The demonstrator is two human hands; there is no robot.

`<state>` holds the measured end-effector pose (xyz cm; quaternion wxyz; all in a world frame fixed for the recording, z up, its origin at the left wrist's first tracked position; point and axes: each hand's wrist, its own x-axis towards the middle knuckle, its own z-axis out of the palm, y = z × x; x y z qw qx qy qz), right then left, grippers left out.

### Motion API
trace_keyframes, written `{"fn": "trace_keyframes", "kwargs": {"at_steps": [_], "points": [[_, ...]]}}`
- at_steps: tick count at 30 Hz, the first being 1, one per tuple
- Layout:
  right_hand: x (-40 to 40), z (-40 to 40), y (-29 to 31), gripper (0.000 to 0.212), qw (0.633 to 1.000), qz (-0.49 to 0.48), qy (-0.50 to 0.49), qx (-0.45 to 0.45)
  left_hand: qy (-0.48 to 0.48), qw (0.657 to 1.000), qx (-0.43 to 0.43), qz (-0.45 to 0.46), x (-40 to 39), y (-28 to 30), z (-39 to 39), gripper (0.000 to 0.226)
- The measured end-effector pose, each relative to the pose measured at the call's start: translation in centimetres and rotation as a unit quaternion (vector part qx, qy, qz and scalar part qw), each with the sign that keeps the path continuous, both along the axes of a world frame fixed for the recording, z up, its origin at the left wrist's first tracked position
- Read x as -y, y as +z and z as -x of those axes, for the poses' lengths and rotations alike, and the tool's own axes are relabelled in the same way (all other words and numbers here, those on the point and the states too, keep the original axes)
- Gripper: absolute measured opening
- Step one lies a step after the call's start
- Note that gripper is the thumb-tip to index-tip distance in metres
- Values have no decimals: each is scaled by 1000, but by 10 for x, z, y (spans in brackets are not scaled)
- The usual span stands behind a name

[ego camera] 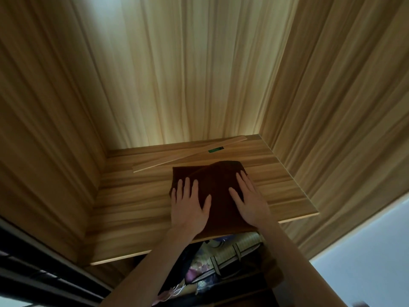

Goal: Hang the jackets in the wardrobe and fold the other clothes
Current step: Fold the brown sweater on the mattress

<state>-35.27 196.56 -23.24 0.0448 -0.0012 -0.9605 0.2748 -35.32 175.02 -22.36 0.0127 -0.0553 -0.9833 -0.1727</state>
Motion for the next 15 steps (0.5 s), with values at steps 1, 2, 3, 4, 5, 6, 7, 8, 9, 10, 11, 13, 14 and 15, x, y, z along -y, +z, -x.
{"fn": "trace_keyframes", "kwargs": {"at_steps": [1, 2, 3, 4, 5, 6, 7, 8, 9, 10, 11, 13, 14, 15], "points": [[0, 0, -4, 71, 1000, 4, -4, 5, -6, 1000, -1, -8, 5, -5, 1, 75], [0, 1, -7, 72, 1000, 8, -5, 8, -8, 1000, 0, -22, 9, -10, 1, 75], [1, 4, -9, 72, 1000, 11, -6, 9, -6, 999, 3, -35, 11, -14, 4, 75], [2, 7, -12, 73, 1000, 13, -7, 11, -3, 999, 9, -46, 13, -16, 6, 75], [2, 10, -14, 73, 1000, 16, -8, 16, -1, 998, 16, -55, 13, -18, 9, 75], [2, 13, -15, 74, 999, 22, -10, 23, 0, 998, 22, -60, 14, -18, 11, 75], [1, 16, -15, 75, 999, 30, -11, 31, 0, 998, 27, -65, 14, -19, 12, 76], [1, 17, -15, 75, 999, 37, -11, 37, 2, 997, 26, -69, 14, -19, 13, 76], [1, 17, -16, 75, 998, 41, -10, 39, 2, 997, 24, -71, 14, -19, 13, 75], [1, 18, -16, 75, 998, 42, -8, 39, 1, 997, 24, -75, 15, -19, 12, 75], [0, 17, -14, 75, 998, 41, -5, 39, -2, 996, 26, -80, 15, -18, 12, 75], [-1, 17, -9, 75, 998, 46, -3, 44, -12, 995, 32, -93, 18, -14, 10, 75], [-1, 16, -6, 74, 998, 50, -4, 46, -18, 994, 32, -103, 20, -10, 10, 75], [-1, 14, -2, 74, 998, 54, -7, 44, -23, 992, 30, -117, 23, -6, 8, 74]]}}
